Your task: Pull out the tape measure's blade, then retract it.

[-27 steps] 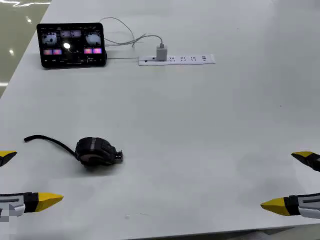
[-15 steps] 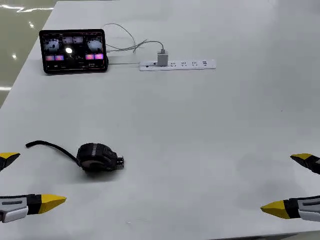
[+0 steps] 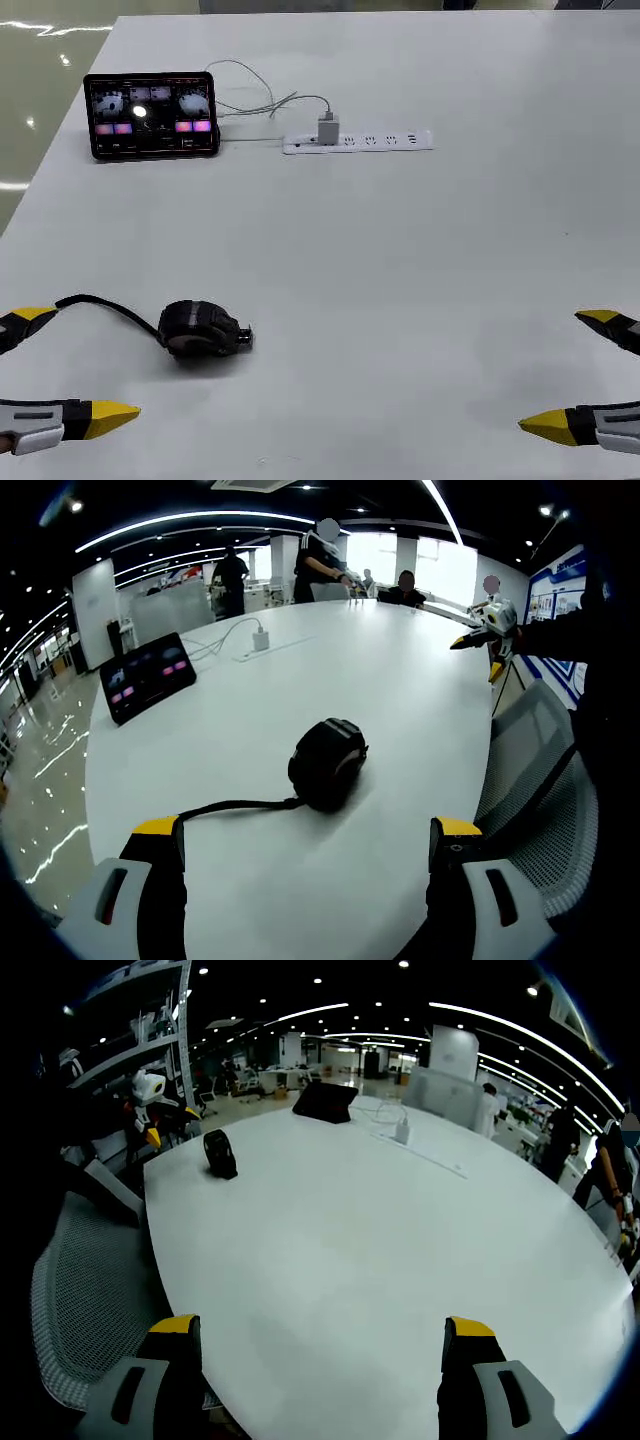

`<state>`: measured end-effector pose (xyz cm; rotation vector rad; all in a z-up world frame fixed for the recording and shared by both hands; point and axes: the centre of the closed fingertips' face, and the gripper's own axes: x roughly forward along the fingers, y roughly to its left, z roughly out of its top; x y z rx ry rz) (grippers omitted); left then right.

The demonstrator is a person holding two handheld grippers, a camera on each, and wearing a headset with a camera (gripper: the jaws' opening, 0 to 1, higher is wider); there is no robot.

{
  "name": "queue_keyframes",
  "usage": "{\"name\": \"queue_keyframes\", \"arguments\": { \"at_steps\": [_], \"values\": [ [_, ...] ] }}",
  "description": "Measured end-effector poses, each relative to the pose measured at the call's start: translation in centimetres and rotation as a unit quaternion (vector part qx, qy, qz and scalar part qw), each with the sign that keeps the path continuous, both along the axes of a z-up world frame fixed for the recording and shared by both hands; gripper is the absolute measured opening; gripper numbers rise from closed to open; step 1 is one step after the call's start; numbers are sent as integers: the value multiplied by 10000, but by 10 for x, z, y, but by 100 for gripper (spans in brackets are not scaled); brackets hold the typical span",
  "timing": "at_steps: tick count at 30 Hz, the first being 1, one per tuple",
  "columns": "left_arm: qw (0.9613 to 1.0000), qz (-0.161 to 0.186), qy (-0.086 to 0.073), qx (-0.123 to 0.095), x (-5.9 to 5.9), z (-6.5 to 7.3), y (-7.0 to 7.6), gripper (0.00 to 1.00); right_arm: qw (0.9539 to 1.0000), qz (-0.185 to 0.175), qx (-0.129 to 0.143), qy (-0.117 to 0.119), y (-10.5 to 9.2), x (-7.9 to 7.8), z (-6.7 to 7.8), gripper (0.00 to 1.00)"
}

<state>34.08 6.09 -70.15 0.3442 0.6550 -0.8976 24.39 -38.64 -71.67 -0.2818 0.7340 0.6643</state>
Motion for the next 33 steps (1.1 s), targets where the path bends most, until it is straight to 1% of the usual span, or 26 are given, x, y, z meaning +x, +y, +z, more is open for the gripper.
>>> {"name": "queue_keyframes", "arguments": {
  "at_steps": [1,4,6,10,11,12,13,14,15,19,21,23,25,26,27,28,29,31,33],
  "values": [
    [10000,-46,-22,42,1,0,1,99,10000,35,-1,-14,3,2,2,99],
    [9999,-125,-22,69,3,0,0,99,10000,96,-13,13,9,5,4,99],
    [9997,-204,-58,105,5,0,-2,99,9999,166,-24,-19,14,9,5,99],
    [9990,-414,-76,166,8,-1,-9,99,9996,296,-25,16,23,14,3,99],
    [9984,-527,-82,182,9,-2,-13,99,9994,350,-24,23,27,16,2,99],
    [9981,-567,-89,226,10,-3,-14,99,9993,380,-21,40,30,17,2,99],
    [9974,-636,-103,325,11,-5,-15,99,9991,415,-18,46,32,18,1,99],
    [9959,-799,-98,419,11,-7,-19,99,9988,489,-27,61,36,19,-1,99],
    [9949,-909,-85,435,10,-9,-22,99,9986,530,-36,67,39,21,-2,99],
    [9914,-1176,-39,577,15,-13,-31,99,9977,675,4,73,51,28,-4,99],
    [9902,-1269,-10,583,17,-14,-36,99,9974,724,21,61,54,33,-6,99],
    [9879,-1429,-50,603,21,-14,-43,99,9968,801,53,47,60,37,-6,99],
    [9855,-1567,-46,650,23,-15,-49,99,9962,870,79,34,65,41,-6,99],
    [9833,-1680,-60,694,24,-16,-51,99,9958,912,93,22,67,43,-6,99],
    [9806,-1794,-76,792,24,-17,-54,99,9953,960,98,20,71,45,-6,99],
    [9791,-1855,-81,827,25,-17,-56,99,9950,992,98,18,73,46,-6,99],
    [9767,-1960,-103,874,26,-18,-61,99,9944,1048,103,29,77,48,-7,99],
    [9735,-2088,-134,919,28,-17,-69,98,9937,1111,109,50,82,50,-7,99],
    [9710,-2189,-151,944,29,-17,-74,97,9930,1176,128,14,88,52,-6,99]
  ]
}}
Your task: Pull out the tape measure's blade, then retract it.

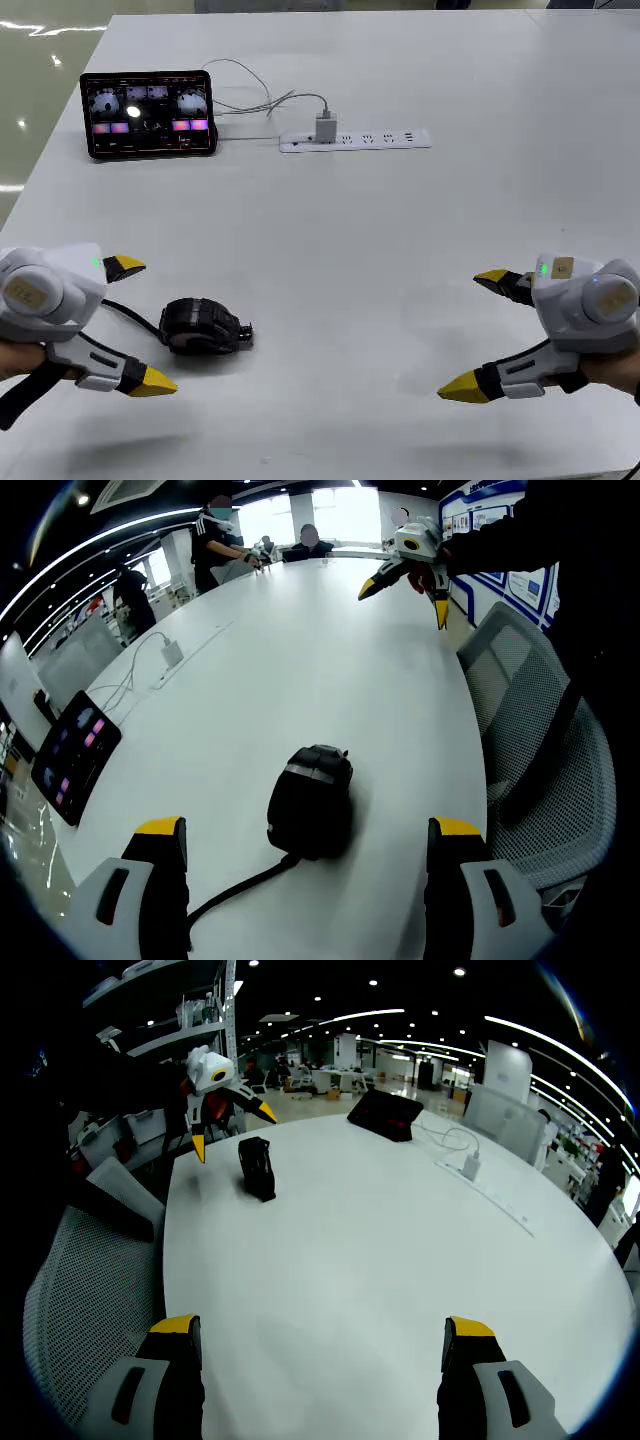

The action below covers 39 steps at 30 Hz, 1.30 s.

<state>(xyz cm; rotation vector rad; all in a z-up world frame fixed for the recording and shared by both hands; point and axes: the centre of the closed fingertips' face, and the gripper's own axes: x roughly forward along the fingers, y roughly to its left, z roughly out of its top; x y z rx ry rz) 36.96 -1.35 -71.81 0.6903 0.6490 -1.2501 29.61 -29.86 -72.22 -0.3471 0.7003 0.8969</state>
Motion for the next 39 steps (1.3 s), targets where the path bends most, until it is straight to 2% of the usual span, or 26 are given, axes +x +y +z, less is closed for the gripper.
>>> {"name": "queue_keyframes", "arguments": {
  "at_steps": [2,3,5,7,9,13,17,20,22,23,24,25,28,34,37,39],
  "values": [
    [9998,-172,46,11,-2,-1,-7,97,10000,63,18,8,7,2,0,99],
    [9994,-322,132,18,-7,-2,-11,97,9999,120,13,-3,11,3,0,99],
    [9989,-445,136,112,-8,-5,-14,96,9998,197,0,7,16,3,-1,99],
    [9975,-602,167,330,-11,-10,-15,93,9996,294,3,1,25,5,-1,99],
    [9969,-683,122,362,-10,-13,-20,92,9993,374,5,-1,33,7,-2,99],
    [9956,-799,86,484,-7,-17,-25,89,9988,493,43,-21,46,14,-4,99],
    [9946,-844,42,598,-3,-20,-27,80,9985,536,73,-72,56,21,-2,99],
    [9939,-882,104,655,-3,-23,-28,76,9982,590,91,-94,64,25,-2,99],
    [9927,-882,142,812,-2,-27,-25,72,9978,651,85,-93,69,27,-4,99],
    [9915,-882,132,948,-1,-29,-23,68,9978,656,84,-94,72,28,-5,99],
    [9902,-822,-19,1130,5,-31,-20,65,9977,663,101,-78,76,30,-6,99],
    [9895,-855,-100,1163,7,-31,-21,62,9976,685,110,-50,79,30,-8,99],
    [9901,-825,30,1134,6,-32,-26,61,9968,792,79,-12,90,32,-13,95],
    [9885,-892,93,1218,5,-36,-26,59,9955,948,41,3,110,40,-18,93],
    [9872,-919,135,1296,4,-41,-24,57,9943,1062,21,13,121,44,-21,88],
    [9864,-945,218,1329,2,-43,-24,54,9931,1174,-59,-28,128,47,-23,84]
  ]
}}
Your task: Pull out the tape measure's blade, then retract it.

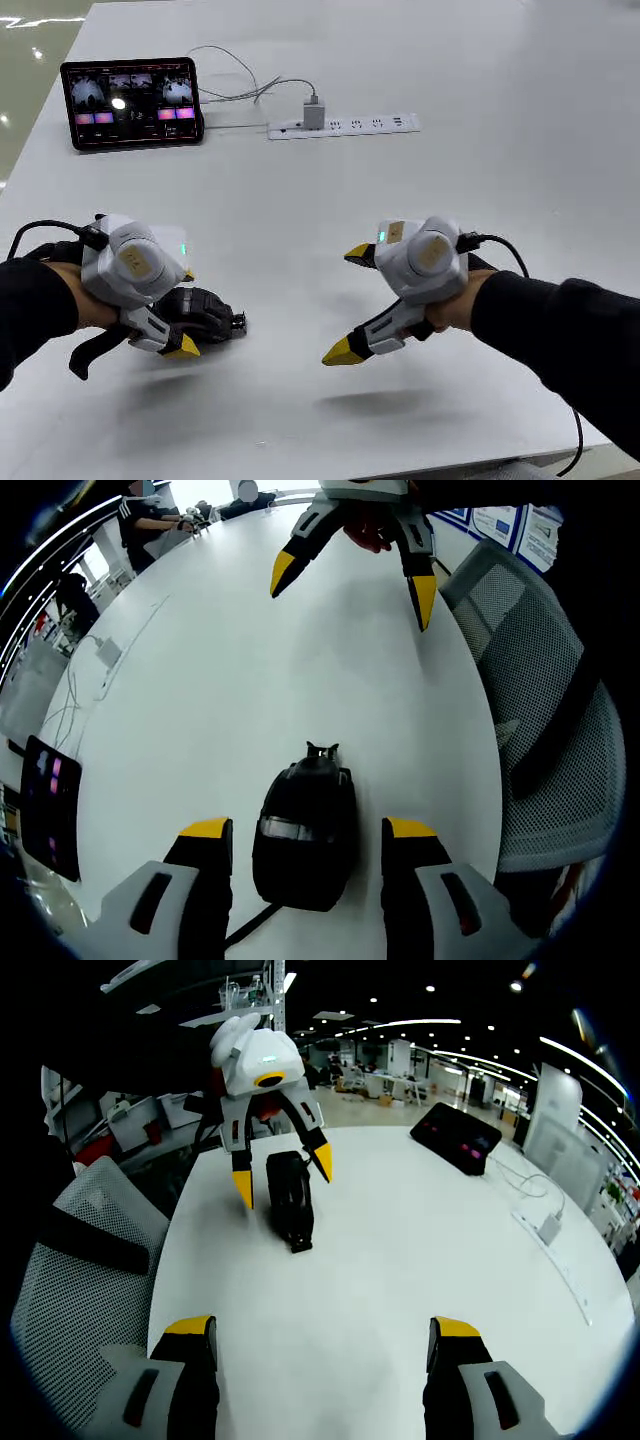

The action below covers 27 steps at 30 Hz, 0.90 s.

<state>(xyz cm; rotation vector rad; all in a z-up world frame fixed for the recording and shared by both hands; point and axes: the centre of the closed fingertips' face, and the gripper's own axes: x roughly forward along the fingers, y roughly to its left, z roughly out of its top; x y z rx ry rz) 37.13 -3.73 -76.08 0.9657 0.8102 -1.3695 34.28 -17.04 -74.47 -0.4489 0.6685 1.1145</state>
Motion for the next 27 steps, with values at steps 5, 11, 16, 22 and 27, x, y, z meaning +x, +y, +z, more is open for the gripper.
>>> {"name": "queue_keyframes", "arguments": {
  "at_steps": [5,11,16,22,27],
  "values": [
    [10000,39,-67,37,4,-1,0,38,9999,94,-49,-115,16,13,-3,74],
    [10000,83,-36,24,6,0,0,33,9996,256,-73,-126,33,20,-6,68],
    [10000,63,59,22,5,0,0,33,9994,332,-33,-57,46,23,-11,63],
    [10000,43,28,11,5,-1,0,32,9991,416,-1,33,62,26,-18,55],
    [9999,116,53,-19,5,-3,0,33,9987,486,-8,142,75,26,-28,49]
  ]
}}
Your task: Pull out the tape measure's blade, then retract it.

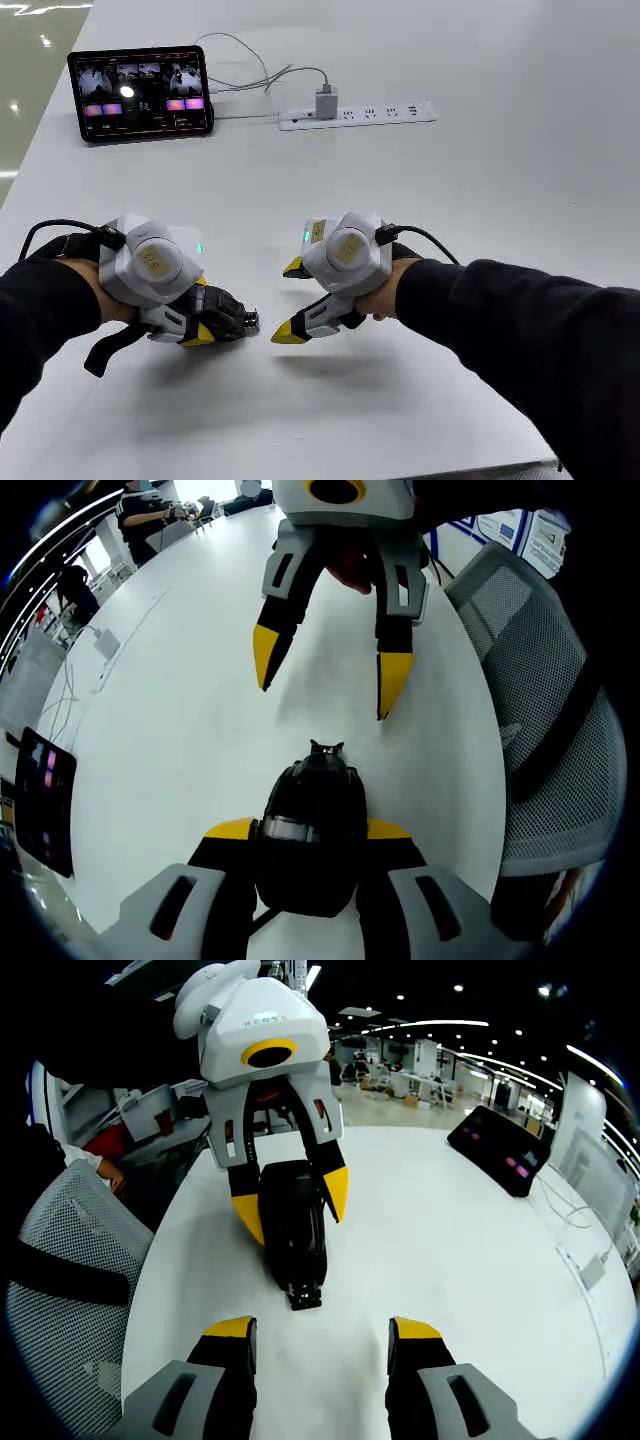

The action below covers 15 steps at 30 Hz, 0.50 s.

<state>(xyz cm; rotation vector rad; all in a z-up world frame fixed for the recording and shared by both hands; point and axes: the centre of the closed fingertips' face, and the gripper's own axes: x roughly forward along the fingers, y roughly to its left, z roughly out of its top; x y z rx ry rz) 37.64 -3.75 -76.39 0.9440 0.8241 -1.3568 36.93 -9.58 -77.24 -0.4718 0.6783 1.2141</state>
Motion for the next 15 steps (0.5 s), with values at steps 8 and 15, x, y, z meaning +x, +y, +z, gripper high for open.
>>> {"name": "queue_keyframes", "arguments": {
  "at_steps": [8,15],
  "values": [
    [10000,27,34,-8,1,-3,-1,33,9998,171,25,-58,19,2,-5,41],
    [10000,45,75,-38,1,-4,-1,33,9996,281,-42,-39,23,-2,-14,33]
  ]
}}
